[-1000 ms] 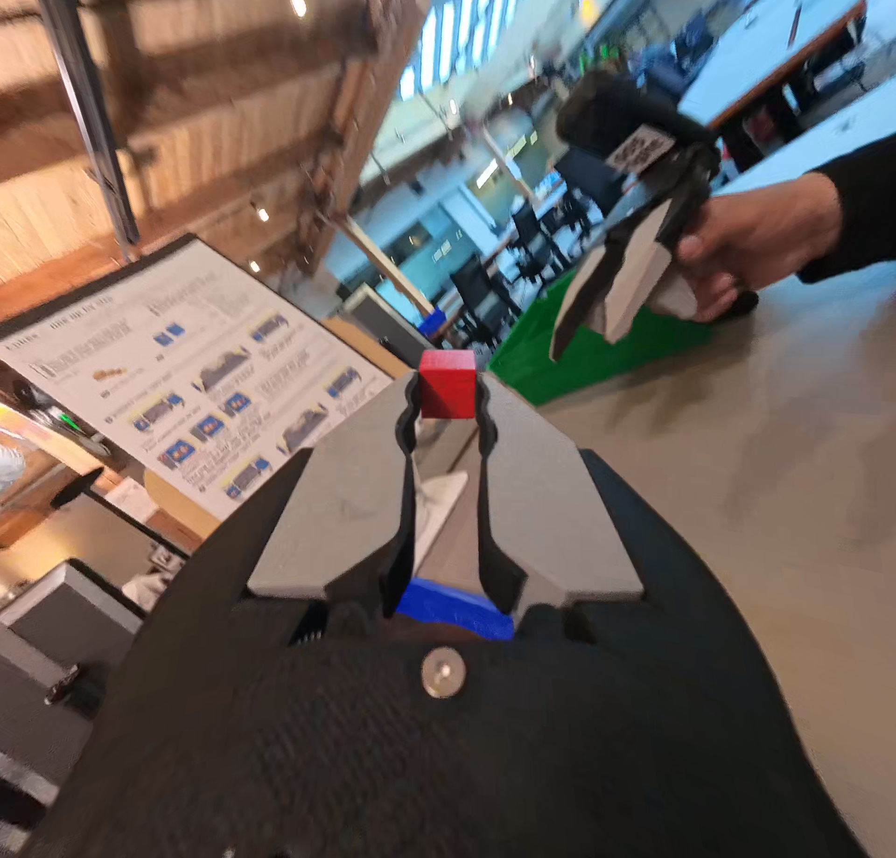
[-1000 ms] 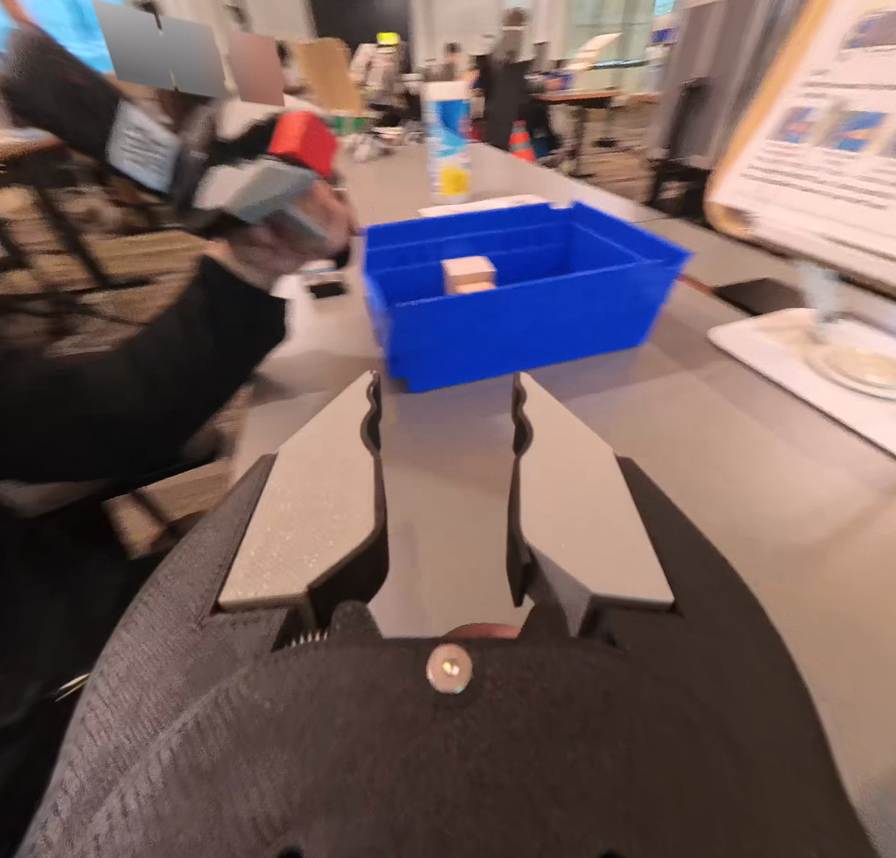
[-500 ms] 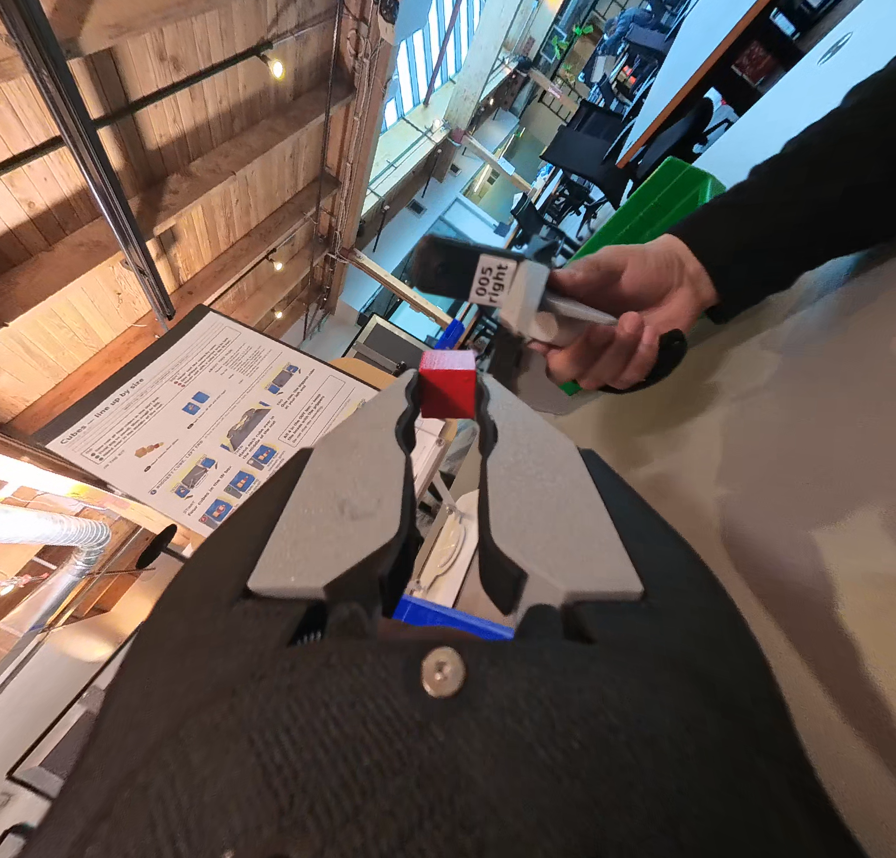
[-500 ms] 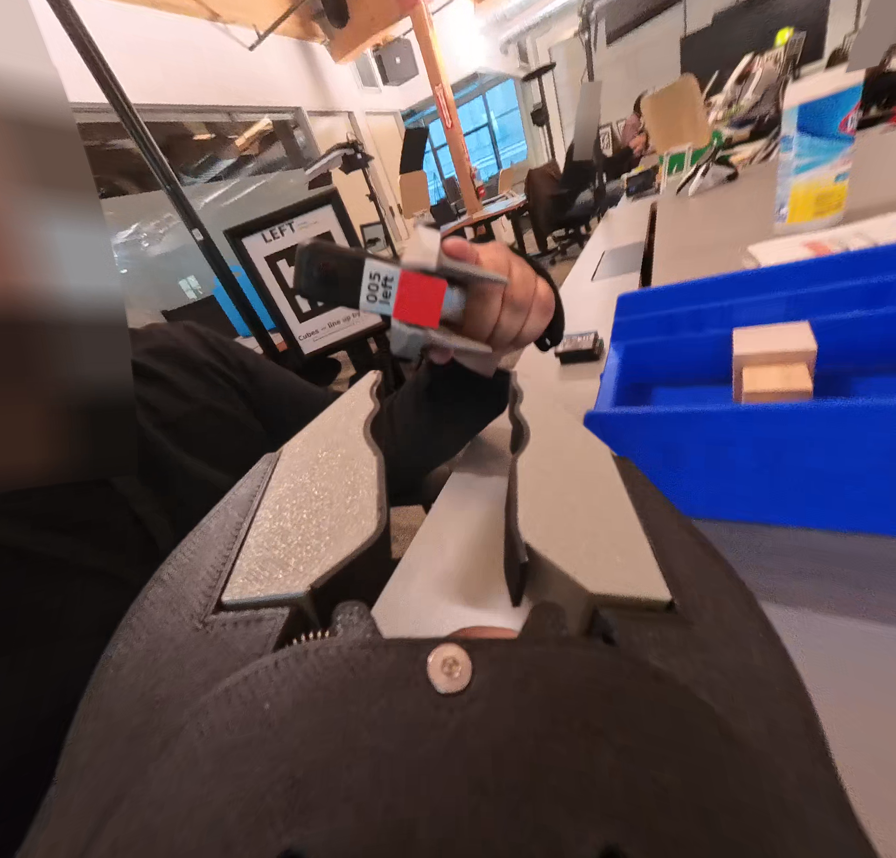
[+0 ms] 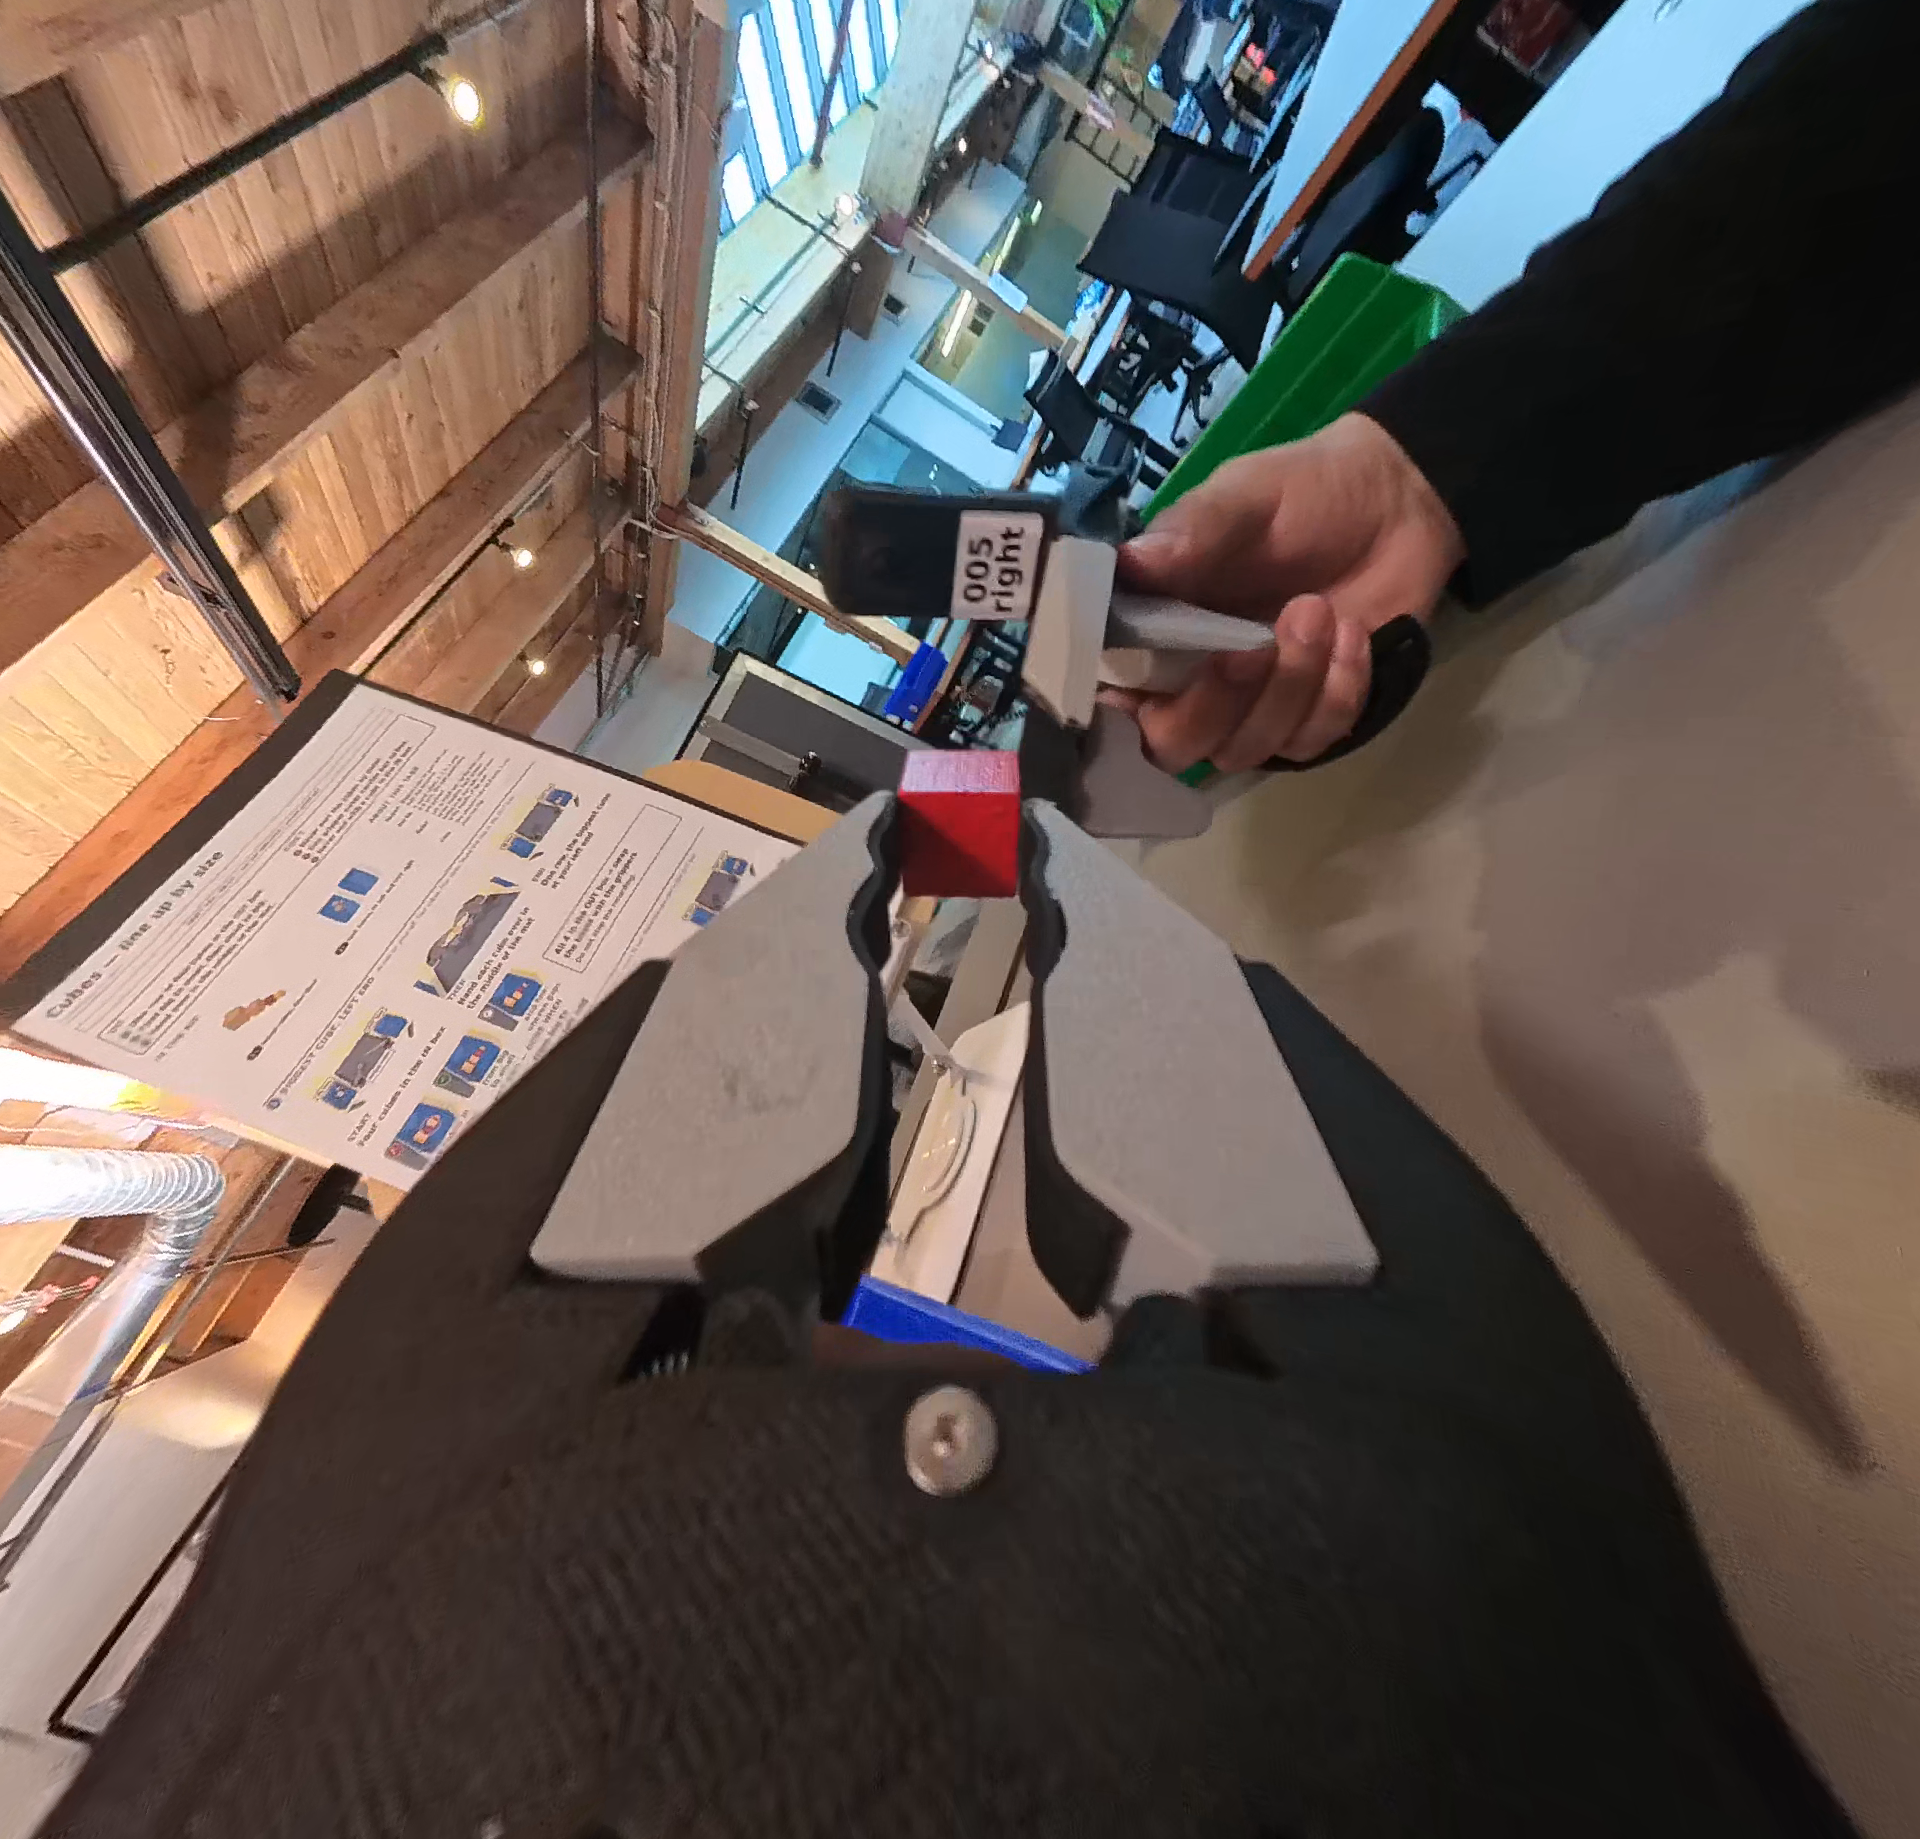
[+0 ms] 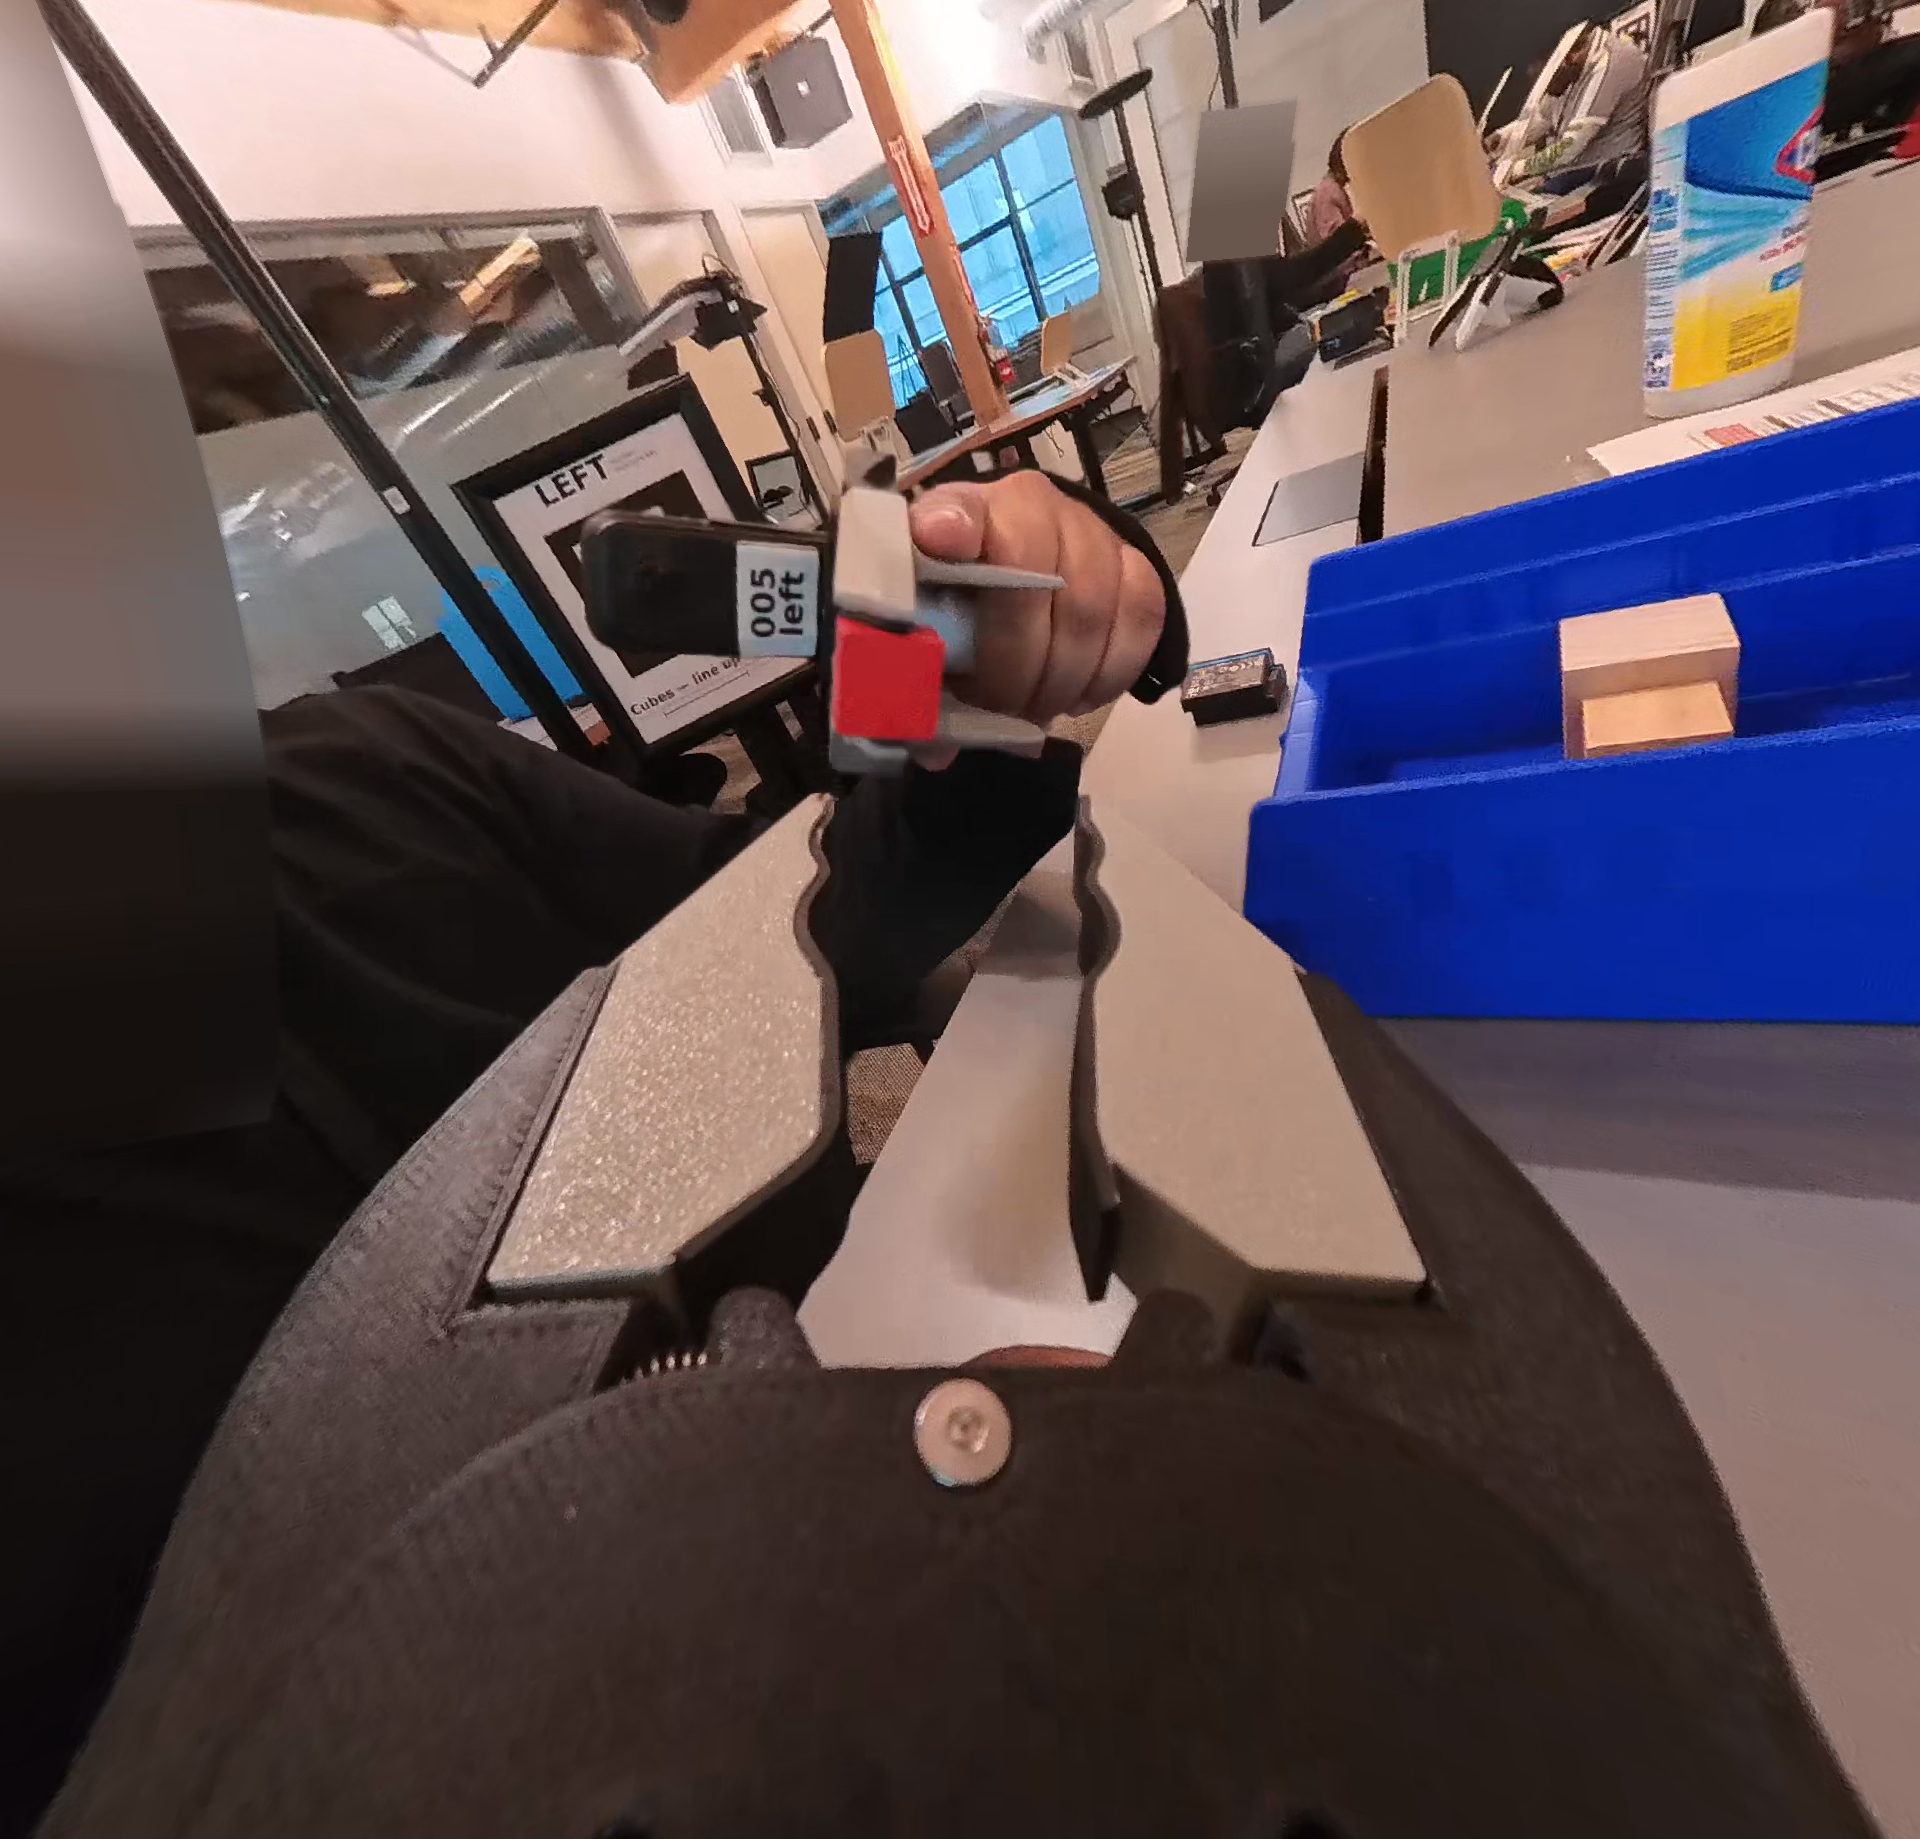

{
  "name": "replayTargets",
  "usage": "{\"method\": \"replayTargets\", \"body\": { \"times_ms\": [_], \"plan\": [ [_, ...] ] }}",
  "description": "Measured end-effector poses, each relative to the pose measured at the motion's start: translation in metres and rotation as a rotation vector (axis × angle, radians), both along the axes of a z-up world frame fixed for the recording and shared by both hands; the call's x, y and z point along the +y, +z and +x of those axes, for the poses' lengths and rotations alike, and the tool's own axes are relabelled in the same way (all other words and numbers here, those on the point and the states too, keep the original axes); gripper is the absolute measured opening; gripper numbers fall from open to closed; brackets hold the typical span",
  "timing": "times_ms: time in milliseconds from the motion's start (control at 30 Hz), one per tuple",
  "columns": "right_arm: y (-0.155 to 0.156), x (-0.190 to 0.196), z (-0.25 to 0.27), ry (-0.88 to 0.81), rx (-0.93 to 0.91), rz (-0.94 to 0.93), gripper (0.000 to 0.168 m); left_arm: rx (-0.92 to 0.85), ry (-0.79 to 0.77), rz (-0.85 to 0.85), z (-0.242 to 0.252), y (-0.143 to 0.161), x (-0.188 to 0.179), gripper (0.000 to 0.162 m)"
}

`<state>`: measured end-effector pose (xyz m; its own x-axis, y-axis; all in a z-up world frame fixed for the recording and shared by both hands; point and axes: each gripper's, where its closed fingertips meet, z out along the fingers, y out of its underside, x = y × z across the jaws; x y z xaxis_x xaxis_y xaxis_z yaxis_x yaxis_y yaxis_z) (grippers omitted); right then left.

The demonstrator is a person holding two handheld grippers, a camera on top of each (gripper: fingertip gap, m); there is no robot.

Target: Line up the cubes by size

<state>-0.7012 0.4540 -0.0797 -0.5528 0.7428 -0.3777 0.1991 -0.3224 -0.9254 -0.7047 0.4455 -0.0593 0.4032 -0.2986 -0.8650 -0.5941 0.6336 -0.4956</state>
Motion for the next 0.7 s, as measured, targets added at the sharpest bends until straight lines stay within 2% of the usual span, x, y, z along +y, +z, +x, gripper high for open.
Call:
{"method": "replayTargets", "body": {
  "times_ms": [300,433,700],
  "plan": [
    [0.001,-0.015,-0.001,0.047,-0.01,-0.007,0.041,0.079,0.019,-0.012,0.012,-0.019,0.009,0.019],
    [-0.004,-0.016,-0.005,0.04,-0.033,0.003,0.021,0.093,0.016,-0.006,0.015,-0.022,0.01,0.019],
    [-0.005,-0.013,-0.006,0.024,-0.036,0.006,0.019,0.102,0.041,-0.004,0.013,-0.025,0.014,0.019]
  ]
}}
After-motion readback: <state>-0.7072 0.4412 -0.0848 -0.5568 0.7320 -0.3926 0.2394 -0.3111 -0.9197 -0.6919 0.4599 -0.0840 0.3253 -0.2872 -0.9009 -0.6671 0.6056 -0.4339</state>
